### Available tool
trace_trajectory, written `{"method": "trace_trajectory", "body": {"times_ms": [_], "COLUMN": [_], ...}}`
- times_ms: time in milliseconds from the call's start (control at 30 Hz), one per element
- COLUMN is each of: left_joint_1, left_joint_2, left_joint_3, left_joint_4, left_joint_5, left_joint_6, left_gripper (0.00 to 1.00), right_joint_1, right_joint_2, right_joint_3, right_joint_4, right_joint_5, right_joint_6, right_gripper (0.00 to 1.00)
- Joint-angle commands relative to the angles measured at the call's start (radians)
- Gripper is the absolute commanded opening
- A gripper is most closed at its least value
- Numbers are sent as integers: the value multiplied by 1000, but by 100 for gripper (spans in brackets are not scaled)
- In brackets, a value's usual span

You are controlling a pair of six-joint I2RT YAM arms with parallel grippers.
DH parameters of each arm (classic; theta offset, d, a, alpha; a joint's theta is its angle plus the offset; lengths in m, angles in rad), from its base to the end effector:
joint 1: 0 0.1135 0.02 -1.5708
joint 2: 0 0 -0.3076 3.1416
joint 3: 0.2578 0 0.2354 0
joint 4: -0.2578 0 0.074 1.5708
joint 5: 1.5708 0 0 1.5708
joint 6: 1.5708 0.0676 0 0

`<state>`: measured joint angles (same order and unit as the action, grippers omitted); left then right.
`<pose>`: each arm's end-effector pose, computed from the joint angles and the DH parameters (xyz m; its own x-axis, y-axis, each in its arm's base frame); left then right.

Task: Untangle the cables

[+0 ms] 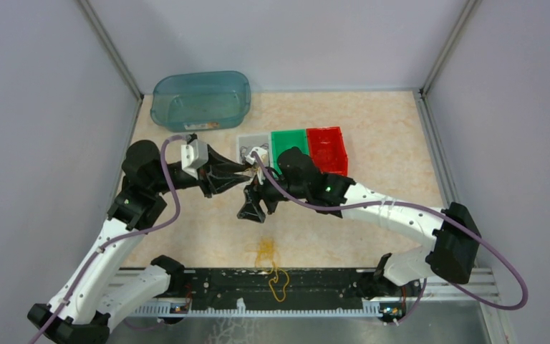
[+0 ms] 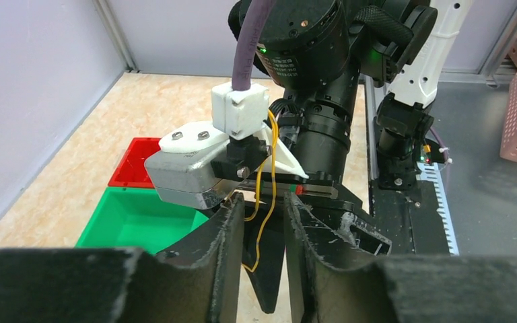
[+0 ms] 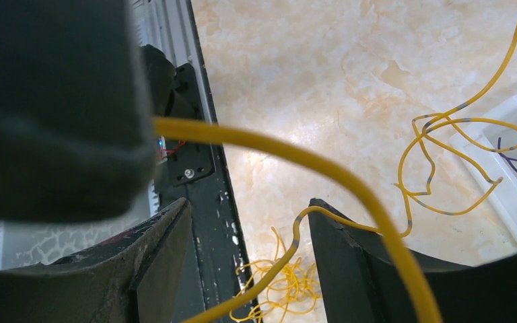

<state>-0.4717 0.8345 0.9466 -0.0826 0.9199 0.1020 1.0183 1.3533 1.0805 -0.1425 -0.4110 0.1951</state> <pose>0.1072 -0.1151 0.4299 0.1263 0.0048 -0.9920 0.9759 0.1788 0.1251 0.1415 0.2810 0.3555 -0.3962 -0.3040 -0.8664 -0.9127 0.2333 0.3355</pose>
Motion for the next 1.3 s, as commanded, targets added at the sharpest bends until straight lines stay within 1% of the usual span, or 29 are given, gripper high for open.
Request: {"method": "trace_trajectory", "body": {"times_ms": [0,33,167,200,233,333,433,500,667,800,933,1033,1100,1267], "left_joint_1": [-4,-4,-4,-4,-5,-4,-5,-4,-5,-5,-4,-4,-4,-4], "left_joint_2": [-4,-3,-8,-10,-16,-41,-64,-78,-95,-108,-94,-77,-71,-65], "left_joint_3": [-9,-9,-14,-13,-8,31,89,127,182,190,220,252,270,294], "left_joint_4": [35,36,32,26,11,-41,-102,-148,-232,-217,-187,-175,-175,-227], "left_joint_5": [7,-2,-49,-69,-75,-87,-103,-116,-227,-313,-337,-316,-258,42], "left_joint_6": [-24,-22,-5,2,21,96,178,237,361,415,425,421,411,452], "left_gripper": [31,27,6,2,0,0,0,0,0,0,0,0,0,0], "right_joint_1": [4,5,5,5,5,-7,-49,-95,-153,-178,-195,-198,-198,-199], "right_joint_2": [2,4,-2,-8,-15,-43,-80,-114,-205,-263,-334,-396,-444,-572], "right_joint_3": [23,25,20,17,13,-9,-50,-95,-175,-228,-299,-358,-395,-440], "right_joint_4": [64,64,62,57,53,43,53,89,123,114,115,113,110,73], "right_joint_5": [-6,-6,11,24,42,99,117,110,113,138,175,210,240,352], "right_joint_6": [9,9,10,11,12,17,52,83,116,125,138,149,153,144], "right_gripper": [65,65,65,65,67,72,74,75,76,76,76,76,76,75]}}
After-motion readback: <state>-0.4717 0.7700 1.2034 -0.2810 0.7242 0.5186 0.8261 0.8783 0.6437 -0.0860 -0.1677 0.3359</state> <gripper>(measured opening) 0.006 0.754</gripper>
